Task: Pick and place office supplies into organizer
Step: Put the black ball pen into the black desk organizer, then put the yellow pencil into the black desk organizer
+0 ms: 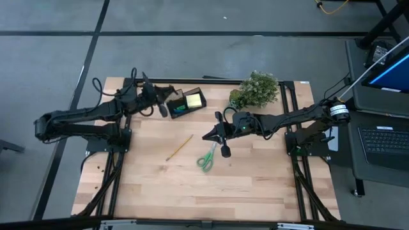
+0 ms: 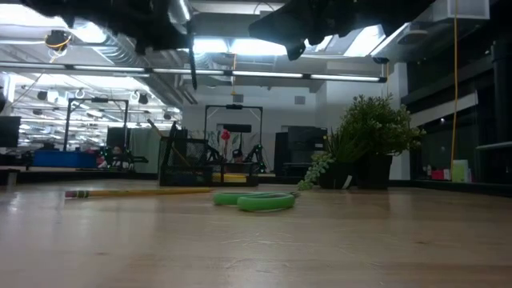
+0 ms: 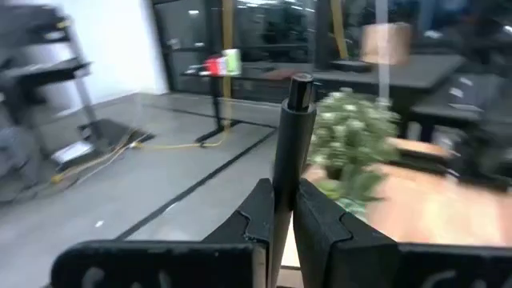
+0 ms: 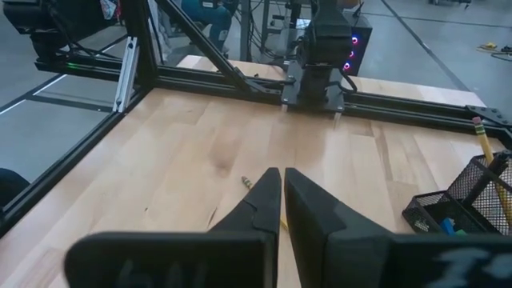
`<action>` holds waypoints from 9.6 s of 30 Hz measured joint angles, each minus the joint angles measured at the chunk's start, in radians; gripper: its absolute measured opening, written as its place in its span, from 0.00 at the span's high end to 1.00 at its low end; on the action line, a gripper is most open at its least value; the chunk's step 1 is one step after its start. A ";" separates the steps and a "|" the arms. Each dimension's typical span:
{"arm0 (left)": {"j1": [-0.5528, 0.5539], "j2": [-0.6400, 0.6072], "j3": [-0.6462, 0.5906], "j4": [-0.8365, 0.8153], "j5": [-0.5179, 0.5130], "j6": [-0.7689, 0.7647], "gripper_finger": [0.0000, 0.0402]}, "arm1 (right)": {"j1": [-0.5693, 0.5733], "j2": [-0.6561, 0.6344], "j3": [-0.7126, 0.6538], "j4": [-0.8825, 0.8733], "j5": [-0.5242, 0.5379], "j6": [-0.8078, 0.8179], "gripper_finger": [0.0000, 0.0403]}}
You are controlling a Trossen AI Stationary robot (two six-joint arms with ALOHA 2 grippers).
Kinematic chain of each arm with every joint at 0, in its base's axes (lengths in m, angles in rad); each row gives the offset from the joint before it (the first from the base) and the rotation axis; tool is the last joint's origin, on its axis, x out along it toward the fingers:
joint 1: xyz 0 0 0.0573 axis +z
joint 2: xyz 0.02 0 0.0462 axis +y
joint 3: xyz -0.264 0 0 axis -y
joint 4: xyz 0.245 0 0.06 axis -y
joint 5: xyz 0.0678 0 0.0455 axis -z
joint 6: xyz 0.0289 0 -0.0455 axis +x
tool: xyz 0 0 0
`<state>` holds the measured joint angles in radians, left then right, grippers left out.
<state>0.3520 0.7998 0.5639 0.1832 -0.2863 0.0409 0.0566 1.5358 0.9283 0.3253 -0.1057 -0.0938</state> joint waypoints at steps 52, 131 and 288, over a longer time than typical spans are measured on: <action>0.278 0.499 -0.222 0.525 0.202 -0.136 0.72 | 0.000 0.000 0.000 -0.008 0.001 -0.017 0.94; -0.699 0.853 0.521 -1.103 0.059 -0.928 0.68 | 0.154 -0.034 0.000 -0.204 0.068 0.063 0.94; -0.367 0.480 0.474 -1.078 0.076 -0.705 0.93 | 0.150 -0.034 0.000 -0.205 0.068 0.059 0.94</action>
<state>-0.0154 1.2801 1.0382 -0.8951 -0.2101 -0.6645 0.2066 1.5021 0.9283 0.1204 -0.0376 -0.0345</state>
